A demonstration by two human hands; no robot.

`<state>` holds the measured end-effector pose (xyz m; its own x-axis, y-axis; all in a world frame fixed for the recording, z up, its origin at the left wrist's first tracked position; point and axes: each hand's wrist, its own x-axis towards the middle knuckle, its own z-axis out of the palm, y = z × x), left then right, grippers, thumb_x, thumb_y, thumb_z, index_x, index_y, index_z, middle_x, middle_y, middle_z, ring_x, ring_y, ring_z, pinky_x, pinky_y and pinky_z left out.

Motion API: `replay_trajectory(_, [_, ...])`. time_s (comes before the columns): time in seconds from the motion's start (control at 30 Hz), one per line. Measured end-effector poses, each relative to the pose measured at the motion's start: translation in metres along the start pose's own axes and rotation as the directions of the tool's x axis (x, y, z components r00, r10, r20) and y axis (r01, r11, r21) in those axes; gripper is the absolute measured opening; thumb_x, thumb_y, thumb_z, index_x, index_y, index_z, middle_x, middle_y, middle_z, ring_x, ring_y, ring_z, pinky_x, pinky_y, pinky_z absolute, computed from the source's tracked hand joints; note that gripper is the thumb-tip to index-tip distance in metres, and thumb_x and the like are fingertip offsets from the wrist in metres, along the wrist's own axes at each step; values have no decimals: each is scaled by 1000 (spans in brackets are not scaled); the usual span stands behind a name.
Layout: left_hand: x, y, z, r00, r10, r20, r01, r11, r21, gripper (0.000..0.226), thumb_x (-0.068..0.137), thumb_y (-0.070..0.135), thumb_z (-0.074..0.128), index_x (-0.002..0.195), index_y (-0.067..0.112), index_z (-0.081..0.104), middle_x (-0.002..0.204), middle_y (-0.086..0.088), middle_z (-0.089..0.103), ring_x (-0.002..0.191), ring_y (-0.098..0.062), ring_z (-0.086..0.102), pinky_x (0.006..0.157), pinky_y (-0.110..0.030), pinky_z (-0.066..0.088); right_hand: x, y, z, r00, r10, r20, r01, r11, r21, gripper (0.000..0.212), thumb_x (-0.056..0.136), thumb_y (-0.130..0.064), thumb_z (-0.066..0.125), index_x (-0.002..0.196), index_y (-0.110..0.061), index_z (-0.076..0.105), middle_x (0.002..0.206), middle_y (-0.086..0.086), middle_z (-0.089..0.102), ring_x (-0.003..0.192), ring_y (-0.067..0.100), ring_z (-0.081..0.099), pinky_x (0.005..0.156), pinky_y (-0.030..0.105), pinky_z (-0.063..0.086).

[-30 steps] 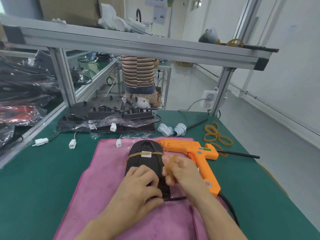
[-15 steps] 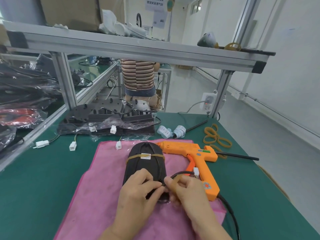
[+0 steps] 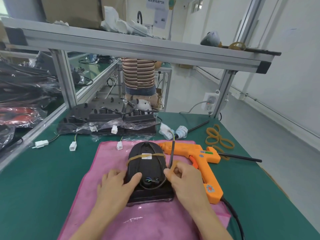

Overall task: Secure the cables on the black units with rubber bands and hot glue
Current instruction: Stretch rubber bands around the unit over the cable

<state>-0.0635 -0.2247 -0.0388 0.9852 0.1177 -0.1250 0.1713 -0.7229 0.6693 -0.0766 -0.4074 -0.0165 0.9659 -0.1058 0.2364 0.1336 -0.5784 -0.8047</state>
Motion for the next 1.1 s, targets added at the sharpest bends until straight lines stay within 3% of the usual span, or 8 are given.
replay_trajectory(0.23, [9, 5, -4, 996, -69, 59, 68, 997, 30, 38, 85, 62, 52, 100, 29, 65, 111, 0, 49, 115, -25, 39, 102, -38, 31, 24, 13, -5, 962, 182, 202, -155, 978, -141, 39, 85, -44, 68, 59, -18, 56, 53, -9, 49, 52, 6, 43, 53, 22, 31])
replay_trajectory(0.33, [4, 6, -4, 998, -46, 42, 53, 982, -183, 44, 60, 66, 52, 81, 30, 65, 101, -2, 56, 114, -30, 47, 104, -45, 36, 24, 18, -7, 913, 232, 337, -190, 970, -154, 48, 92, -49, 57, 61, -14, 43, 62, 3, 36, 56, 13, 31, 55, 28, 24])
replay_trajectory(0.4, [-1, 4, -2, 999, -4, 36, 18, 923, -383, 61, 49, 65, 56, 94, 26, 72, 104, -5, 64, 114, -32, 53, 102, -50, 41, 25, 17, -8, 880, 256, 399, -226, 966, -122, 45, 92, -48, 56, 66, -14, 48, 66, 3, 46, 62, 15, 41, 60, 28, 34])
replay_trajectory(0.53, [-11, 15, -2, 997, 34, -73, -73, 757, -649, 48, 47, 49, 66, 93, 41, 73, 105, 0, 70, 107, -23, 62, 96, -48, 48, 21, 15, -11, 808, 248, 535, -377, 915, 146, 32, 93, -35, 61, 97, -3, 67, 103, 6, 72, 97, 18, 65, 95, 32, 49])
replay_trajectory(0.67, [-13, 23, -6, 994, 27, -108, -100, 643, -759, 62, 40, 47, 71, 101, 44, 67, 121, 3, 58, 116, -20, 54, 103, -46, 44, 10, 13, -10, 835, 221, 504, -447, 806, 387, 36, 84, -30, 70, 111, -6, 67, 111, 7, 72, 111, 23, 65, 105, 40, 45])
replay_trajectory(0.83, [-11, 16, -4, 987, 73, -141, -158, 572, -805, 56, 64, 15, 86, 106, 46, 63, 120, 8, 50, 109, -4, 54, 86, -26, 47, 15, 1, -19, 867, 130, 480, -385, 787, 483, 38, 81, -20, 74, 117, -12, 65, 112, -1, 72, 108, 13, 66, 99, 29, 48])
replay_trajectory(0.93, [-15, 18, -7, 979, 179, -96, -173, 490, -855, 55, 70, 12, 76, 118, 36, 59, 114, 6, 70, 102, -12, 68, 83, -34, 53, 14, -2, -19, 863, 67, 501, -361, 775, 518, 42, 89, -17, 66, 129, -12, 55, 123, -1, 68, 116, 14, 61, 103, 30, 45])
replay_trajectory(1.1, [-8, 25, -9, 984, 111, -143, -176, 410, -895, 43, 79, 0, 69, 113, 26, 63, 102, 2, 75, 92, -20, 72, 73, -31, 56, 13, -10, -21, 805, -13, 593, -390, 743, 544, 50, 91, -24, 56, 138, -11, 45, 133, 6, 61, 125, 21, 55, 110, 41, 40])
